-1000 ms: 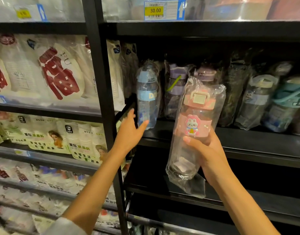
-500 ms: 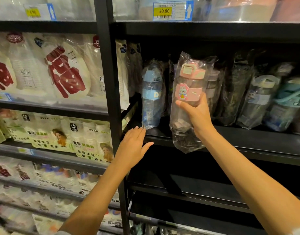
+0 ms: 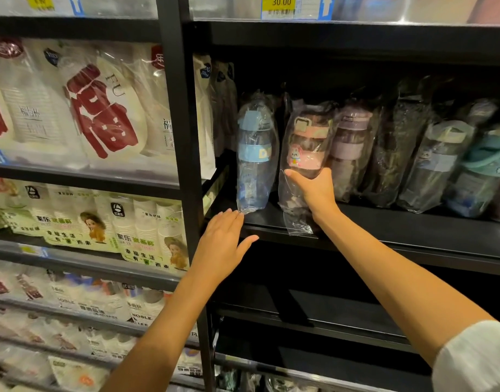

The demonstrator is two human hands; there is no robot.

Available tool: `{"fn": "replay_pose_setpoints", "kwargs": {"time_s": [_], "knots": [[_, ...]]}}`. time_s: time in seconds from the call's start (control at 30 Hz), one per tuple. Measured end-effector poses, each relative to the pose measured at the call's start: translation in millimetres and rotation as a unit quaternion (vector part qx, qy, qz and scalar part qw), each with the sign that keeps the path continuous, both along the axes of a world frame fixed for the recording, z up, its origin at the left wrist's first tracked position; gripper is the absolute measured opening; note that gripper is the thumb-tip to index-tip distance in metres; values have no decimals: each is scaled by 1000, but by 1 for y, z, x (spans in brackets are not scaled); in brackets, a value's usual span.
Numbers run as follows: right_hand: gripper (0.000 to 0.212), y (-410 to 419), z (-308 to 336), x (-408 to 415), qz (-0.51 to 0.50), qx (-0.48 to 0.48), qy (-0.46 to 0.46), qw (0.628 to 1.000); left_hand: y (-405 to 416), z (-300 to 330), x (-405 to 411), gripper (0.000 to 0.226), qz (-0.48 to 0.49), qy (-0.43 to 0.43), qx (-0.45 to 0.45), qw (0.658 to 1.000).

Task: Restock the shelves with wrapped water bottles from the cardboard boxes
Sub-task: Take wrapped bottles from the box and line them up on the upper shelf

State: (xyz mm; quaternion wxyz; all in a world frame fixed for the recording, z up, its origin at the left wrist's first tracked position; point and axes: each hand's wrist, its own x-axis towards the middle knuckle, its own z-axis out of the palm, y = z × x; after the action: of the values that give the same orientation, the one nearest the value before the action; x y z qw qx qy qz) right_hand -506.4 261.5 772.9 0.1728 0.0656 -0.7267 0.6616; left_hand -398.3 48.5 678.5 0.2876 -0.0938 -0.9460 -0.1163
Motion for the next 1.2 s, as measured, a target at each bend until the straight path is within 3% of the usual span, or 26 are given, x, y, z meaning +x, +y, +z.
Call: {"fn": "replay_pose_setpoints", "kwargs": {"time_s": [0.1, 0.27, 0.47, 0.7, 0.83, 0.93, 1.03, 1.2], "knots": [[34, -4, 1, -4, -7, 7, 11, 1000, 1, 0, 1, 67, 1, -1, 3, 1000], [45, -7, 1, -4, -18, 55, -6, 998, 2, 4, 4, 63, 2, -3, 10, 1000], [87, -2, 8, 2, -54, 185, -42, 980, 4, 8, 8, 65, -3, -20, 26, 999], [97, 21, 7, 23, -34, 292, -53, 954, 5, 10, 12, 64, -8, -38, 38, 998], [83, 42, -7, 52, -10, 431, -30, 902, 7, 8, 16, 62, -2, -43, 25, 999], [72, 55, -27, 85, -15, 531, 100, 841, 10, -1, 35, 68, 22, -50, 17, 998], [67, 55, -48, 121, 31, 580, 226, 782, 16, -19, 80, 67, 61, -50, 32, 996], [71, 27, -102, 174, 162, 618, 246, 729, 18, -81, 182, 65, 189, -128, 35, 973]]}}
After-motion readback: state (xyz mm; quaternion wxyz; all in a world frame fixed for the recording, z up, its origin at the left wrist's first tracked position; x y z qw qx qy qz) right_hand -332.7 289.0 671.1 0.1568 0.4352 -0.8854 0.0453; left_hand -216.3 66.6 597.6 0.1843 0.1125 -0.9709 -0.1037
